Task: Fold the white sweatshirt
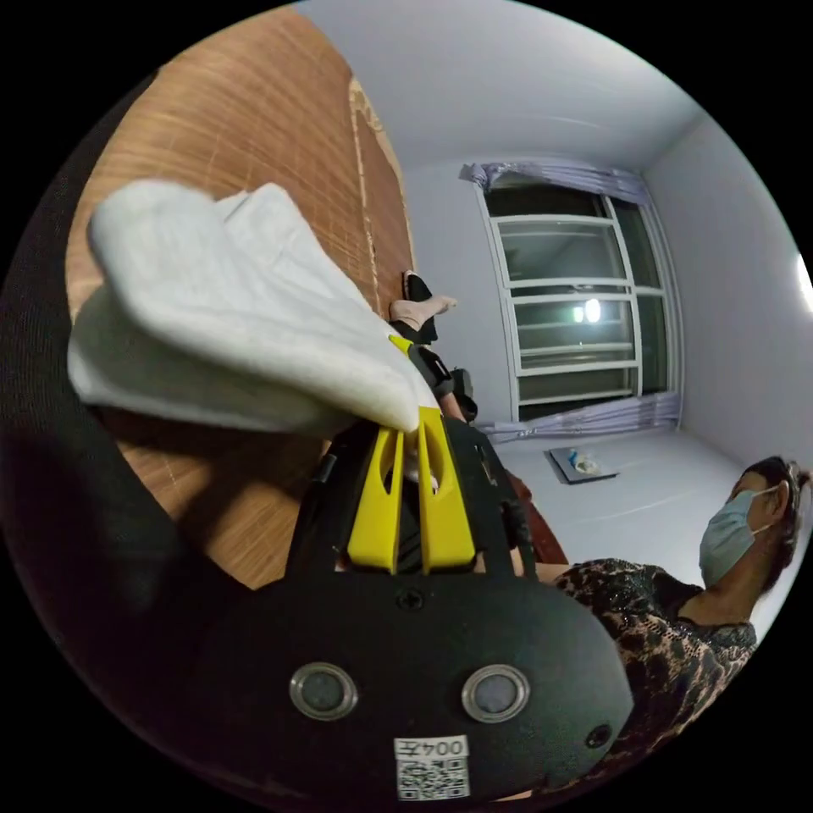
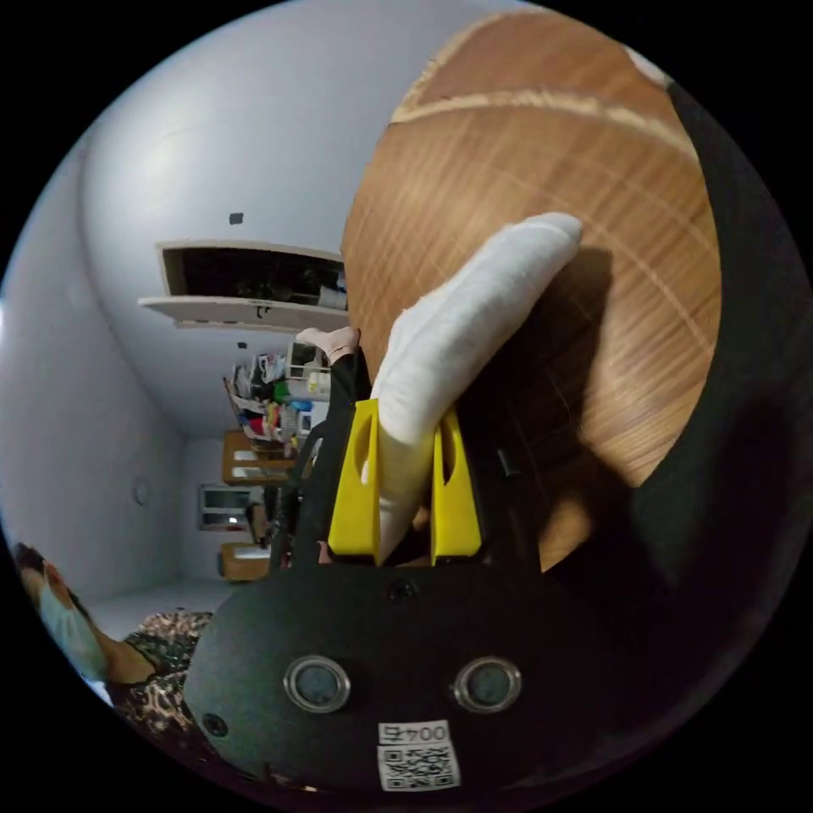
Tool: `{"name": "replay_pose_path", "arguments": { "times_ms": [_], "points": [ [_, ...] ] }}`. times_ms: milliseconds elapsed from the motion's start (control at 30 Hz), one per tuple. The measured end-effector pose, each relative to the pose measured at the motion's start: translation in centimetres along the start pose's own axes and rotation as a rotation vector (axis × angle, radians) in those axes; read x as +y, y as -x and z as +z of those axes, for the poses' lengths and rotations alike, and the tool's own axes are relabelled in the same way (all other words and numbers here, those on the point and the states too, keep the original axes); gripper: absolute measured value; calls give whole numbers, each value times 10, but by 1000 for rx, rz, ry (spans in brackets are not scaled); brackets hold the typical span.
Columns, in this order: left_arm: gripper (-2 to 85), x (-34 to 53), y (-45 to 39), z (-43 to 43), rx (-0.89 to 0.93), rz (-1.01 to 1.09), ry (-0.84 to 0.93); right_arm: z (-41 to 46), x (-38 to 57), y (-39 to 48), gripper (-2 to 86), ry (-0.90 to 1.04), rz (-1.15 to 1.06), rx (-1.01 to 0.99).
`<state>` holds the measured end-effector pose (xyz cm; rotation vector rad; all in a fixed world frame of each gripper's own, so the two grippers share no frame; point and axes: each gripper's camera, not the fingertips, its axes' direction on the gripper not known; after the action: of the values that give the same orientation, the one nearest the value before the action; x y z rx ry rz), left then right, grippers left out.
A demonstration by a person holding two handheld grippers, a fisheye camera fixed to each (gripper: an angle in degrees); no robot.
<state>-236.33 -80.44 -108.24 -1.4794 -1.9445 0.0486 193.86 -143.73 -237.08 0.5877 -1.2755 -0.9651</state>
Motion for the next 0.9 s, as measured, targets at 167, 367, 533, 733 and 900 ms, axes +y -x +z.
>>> {"name": "replay_pose_path", "arguments": {
  "times_ms": [167,367,533,733,900],
  "points": [
    [47,4,-67,35,49,215,135,-86,62,101,94,-114,-190,118],
    [49,32,-163,129,207,525,392,-239,194,203,93,-305,-313,302],
    [49,69,-218,221,321,692,520,-341,305,258,92,-454,-300,514],
    [65,170,-227,314,393,743,811,-424,470,269,94,-631,-135,630],
    [37,147,-165,304,315,679,771,-413,611,93,96,-646,447,525]
  ]
}}
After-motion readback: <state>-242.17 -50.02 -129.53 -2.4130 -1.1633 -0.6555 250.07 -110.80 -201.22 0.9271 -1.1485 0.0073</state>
